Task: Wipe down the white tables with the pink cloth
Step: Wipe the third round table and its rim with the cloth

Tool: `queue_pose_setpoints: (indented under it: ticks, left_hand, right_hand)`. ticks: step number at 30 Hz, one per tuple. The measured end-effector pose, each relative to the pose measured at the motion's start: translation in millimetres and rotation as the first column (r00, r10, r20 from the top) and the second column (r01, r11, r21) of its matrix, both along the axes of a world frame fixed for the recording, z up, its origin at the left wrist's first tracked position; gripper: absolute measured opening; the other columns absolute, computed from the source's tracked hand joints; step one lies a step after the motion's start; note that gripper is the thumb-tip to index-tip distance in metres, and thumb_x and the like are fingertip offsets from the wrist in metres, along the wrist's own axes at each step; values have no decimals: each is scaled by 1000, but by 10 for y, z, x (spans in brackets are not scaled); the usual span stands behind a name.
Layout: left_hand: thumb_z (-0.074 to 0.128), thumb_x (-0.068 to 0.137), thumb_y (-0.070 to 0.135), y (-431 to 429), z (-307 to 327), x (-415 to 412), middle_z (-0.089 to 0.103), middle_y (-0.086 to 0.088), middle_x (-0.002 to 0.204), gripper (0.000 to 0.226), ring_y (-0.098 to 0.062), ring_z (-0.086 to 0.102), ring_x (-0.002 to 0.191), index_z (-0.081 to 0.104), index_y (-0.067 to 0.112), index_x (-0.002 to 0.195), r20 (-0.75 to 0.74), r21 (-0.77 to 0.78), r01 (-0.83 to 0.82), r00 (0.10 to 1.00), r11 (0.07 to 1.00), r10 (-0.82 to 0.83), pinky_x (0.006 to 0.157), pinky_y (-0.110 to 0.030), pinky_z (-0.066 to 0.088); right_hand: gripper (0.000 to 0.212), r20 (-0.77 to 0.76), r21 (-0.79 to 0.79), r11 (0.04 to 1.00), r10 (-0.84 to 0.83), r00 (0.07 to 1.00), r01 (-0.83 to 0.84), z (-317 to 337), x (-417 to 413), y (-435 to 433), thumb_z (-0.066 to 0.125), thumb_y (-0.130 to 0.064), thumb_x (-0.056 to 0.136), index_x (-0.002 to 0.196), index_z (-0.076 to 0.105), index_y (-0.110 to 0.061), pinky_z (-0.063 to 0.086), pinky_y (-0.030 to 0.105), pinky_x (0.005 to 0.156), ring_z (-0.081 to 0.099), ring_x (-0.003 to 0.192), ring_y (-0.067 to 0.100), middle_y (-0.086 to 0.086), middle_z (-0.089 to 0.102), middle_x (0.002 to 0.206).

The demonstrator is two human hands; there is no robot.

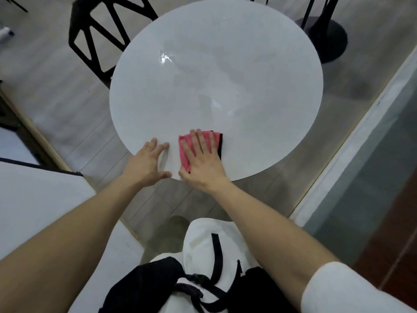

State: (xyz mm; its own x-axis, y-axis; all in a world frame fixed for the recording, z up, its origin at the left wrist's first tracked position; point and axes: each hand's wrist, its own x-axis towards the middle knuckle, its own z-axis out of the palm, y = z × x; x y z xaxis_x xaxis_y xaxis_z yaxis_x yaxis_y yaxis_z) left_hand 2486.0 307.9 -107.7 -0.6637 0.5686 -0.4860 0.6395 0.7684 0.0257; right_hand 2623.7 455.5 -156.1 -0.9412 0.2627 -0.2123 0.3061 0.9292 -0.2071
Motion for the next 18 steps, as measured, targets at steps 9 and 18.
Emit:
queue_pose_setpoints:
  ticks: [9,18]
  left_hand:
    - [90,77,68,253,313,-168,47,-3,154,94,-30,55,136,46,40,155,-38,-105,138,989,985,-142,105,-51,57]
    - [87,84,61,285,466,-1093,58,8,140,74,-20,60,124,59,37,148,-42,-5,497,867,868,-497,92,-41,55]
  right_hand:
    - [93,-48,11,932,-363,931,363,-32,746,1780,34,-72,91,172,17,-30,-6,54,135,-7,169,22,6,-1,183]
    - [79,-49,25,715,-697,716,698,-23,536,1595,12,-72,105,174,-1,-36,-7,58,134,-6,169,28,12,-3,182]
